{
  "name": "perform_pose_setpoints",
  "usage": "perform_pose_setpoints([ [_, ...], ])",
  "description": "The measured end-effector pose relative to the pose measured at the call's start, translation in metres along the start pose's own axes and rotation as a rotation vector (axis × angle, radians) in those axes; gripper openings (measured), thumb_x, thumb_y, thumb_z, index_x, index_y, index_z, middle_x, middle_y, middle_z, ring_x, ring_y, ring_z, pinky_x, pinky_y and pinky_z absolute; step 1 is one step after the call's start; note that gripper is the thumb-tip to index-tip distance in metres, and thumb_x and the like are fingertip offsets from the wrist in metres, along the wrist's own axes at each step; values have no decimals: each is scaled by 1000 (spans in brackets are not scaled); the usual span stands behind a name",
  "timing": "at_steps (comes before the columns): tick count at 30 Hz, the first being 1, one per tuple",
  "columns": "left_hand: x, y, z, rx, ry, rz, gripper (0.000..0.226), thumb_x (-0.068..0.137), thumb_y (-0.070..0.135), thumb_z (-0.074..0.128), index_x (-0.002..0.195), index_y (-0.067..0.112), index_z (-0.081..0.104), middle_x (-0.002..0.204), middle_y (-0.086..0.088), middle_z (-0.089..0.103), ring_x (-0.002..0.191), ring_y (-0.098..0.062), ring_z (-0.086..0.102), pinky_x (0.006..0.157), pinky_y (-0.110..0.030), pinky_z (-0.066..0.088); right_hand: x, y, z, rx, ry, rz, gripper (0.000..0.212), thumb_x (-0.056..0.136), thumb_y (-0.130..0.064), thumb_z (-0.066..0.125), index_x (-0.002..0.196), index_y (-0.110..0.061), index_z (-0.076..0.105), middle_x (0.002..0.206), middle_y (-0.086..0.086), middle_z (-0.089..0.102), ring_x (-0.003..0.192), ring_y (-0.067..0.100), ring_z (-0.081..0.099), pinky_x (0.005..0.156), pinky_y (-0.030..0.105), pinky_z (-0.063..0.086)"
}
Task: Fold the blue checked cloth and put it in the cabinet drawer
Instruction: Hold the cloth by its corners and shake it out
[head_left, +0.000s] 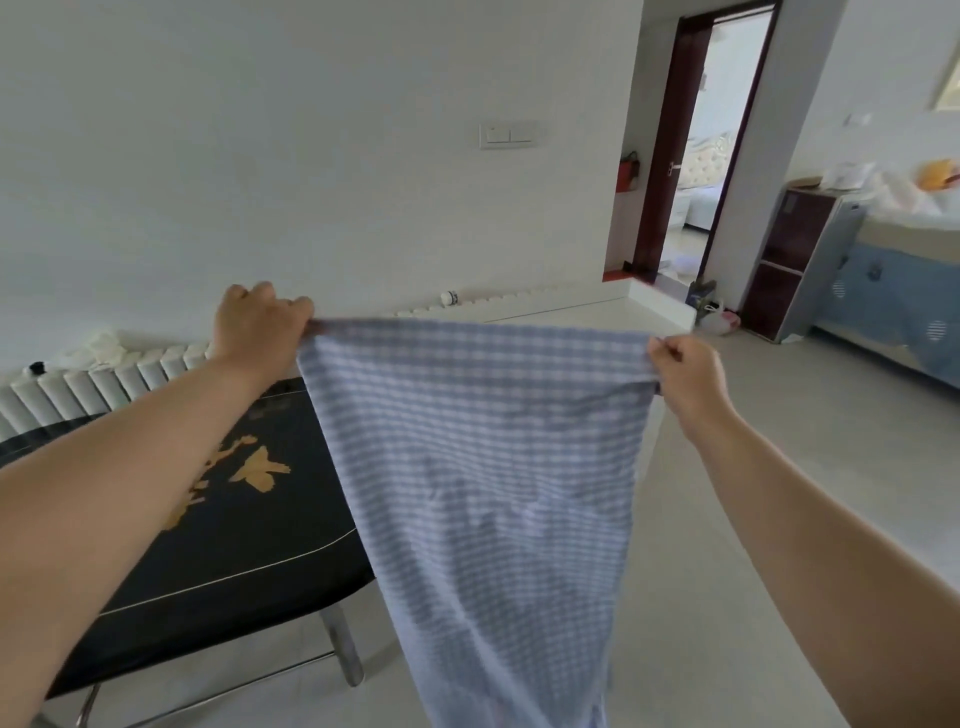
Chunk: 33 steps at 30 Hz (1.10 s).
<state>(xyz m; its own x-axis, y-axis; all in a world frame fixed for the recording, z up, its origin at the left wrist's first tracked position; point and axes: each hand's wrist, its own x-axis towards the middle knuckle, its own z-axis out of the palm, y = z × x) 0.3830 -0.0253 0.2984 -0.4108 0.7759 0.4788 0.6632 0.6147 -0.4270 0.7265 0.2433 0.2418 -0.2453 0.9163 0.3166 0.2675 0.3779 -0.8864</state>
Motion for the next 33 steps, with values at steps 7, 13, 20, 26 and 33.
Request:
perform_pose_setpoints([
  [7,6,50,-31,-305,76,113,30,97,41,45,116,21,56,107,-3,65,96,-25,56,75,-35,38,22,16,-39,43,310,12,26,96,-19,48,73,-9,49,68,2,43,71,17,40,68,27,32],
  [13,35,47,-24,-100,-91,26,29,96,43,47,116,26,58,90,-6,67,90,-28,58,86,-36,34,32,-3,-43,-107,270,-117,17,96,-17,46,81,-8,49,78,9,47,78,19,42,64,25,25],
  [20,58,88,24,-136,-238,102,25,90,16,44,100,29,63,91,2,64,97,-23,56,95,-40,33,52,14,-58,56,101,260,23,89,-22,54,87,-2,66,83,10,59,76,26,58,75,34,48],
  [26,82,111,65,-105,-403,187,46,94,33,39,139,22,36,153,-13,30,145,-23,17,111,-52,15,16,13,-78,515,-525,490,33,74,-27,75,98,-5,68,83,4,73,72,16,70,61,26,58],
  [33,143,70,98,-661,-562,-23,58,101,45,16,147,10,21,154,-22,21,143,-39,17,115,-53,15,-55,-5,47,661,-1212,531,19,64,-23,86,73,-17,70,66,1,67,61,13,68,59,28,59],
])
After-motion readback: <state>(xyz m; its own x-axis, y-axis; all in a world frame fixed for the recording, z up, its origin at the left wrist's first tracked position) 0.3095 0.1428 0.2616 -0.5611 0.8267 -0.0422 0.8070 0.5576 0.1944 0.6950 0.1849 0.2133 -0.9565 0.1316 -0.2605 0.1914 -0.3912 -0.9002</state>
